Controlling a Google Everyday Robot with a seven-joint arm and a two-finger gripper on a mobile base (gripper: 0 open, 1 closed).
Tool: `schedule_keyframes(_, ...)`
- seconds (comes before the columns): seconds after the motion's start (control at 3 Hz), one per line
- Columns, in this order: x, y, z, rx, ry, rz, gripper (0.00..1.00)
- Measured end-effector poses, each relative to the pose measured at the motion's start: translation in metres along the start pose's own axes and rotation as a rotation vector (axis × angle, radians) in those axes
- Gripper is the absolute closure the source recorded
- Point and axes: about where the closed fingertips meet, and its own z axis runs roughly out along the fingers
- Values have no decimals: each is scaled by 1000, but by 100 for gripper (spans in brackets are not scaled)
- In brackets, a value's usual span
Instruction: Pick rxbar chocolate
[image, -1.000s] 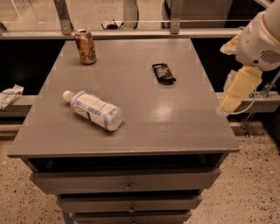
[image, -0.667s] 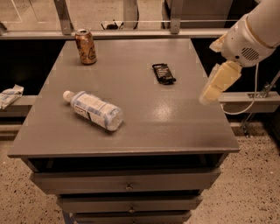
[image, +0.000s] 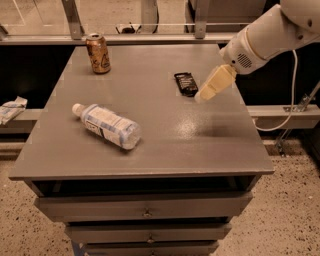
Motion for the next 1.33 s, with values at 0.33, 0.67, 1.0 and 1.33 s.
schedule_keyframes(0.33, -10, -18, 30, 13, -39, 56, 0)
schedule_keyframes(0.67, -5, -36, 66, 0, -51, 125, 0)
schedule_keyframes(1.0, 4, -45, 86, -16, -53, 182, 0)
schedule_keyframes(1.33, 12, -52, 96, -20, -52, 221, 0)
